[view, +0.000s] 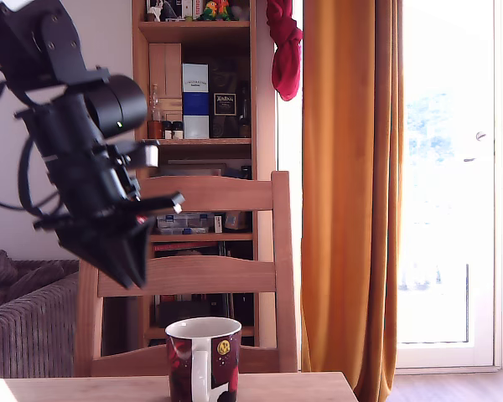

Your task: Pick the grey coffee capsule and place it inside the red coffee cup

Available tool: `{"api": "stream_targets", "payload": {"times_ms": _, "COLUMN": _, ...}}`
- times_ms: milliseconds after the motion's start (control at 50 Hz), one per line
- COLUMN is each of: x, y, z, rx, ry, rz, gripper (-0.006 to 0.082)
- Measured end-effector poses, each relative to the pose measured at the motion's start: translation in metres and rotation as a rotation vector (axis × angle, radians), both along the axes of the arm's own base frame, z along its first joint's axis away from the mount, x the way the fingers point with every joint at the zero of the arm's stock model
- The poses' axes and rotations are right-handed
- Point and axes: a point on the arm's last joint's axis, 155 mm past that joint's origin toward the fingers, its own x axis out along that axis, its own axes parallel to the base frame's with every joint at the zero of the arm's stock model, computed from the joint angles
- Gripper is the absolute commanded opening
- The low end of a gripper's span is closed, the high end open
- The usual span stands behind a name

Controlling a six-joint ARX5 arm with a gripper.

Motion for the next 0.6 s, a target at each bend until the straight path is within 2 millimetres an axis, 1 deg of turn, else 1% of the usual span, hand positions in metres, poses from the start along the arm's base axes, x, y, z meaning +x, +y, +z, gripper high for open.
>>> {"api": "stream_targets", "payload": {"times_ms": 60, "x": 0.007, "y": 0.011, "z": 0.021, "rx": 0.018, "ry": -0.061, "rz": 0.020, "gripper": -0.0014}}
{"api": "stream_targets", "payload": {"times_ms": 160, "x": 0.012, "y": 0.029, "z": 0.055, "rx": 0.021, "ry": -0.138, "rz": 0.063, "gripper": -0.0014}}
{"api": "stream_targets", "payload": {"times_ms": 260, "x": 0.018, "y": 0.049, "z": 0.076, "rx": 0.031, "ry": -0.190, "rz": 0.098, "gripper": -0.0014}}
{"api": "stream_targets", "payload": {"times_ms": 360, "x": 0.024, "y": 0.067, "z": 0.086, "rx": 0.033, "ry": -0.225, "rz": 0.136, "gripper": -0.0014}}
{"api": "stream_targets", "payload": {"times_ms": 440, "x": 0.025, "y": 0.085, "z": 0.089, "rx": 0.032, "ry": -0.252, "rz": 0.173, "gripper": -0.0014}}
{"api": "stream_targets", "payload": {"times_ms": 520, "x": 0.020, "y": 0.103, "z": 0.089, "rx": 0.032, "ry": -0.284, "rz": 0.205, "gripper": -0.0014}}
{"api": "stream_targets", "payload": {"times_ms": 600, "x": 0.013, "y": 0.116, "z": 0.089, "rx": 0.022, "ry": -0.314, "rz": 0.232, "gripper": -0.0014}}
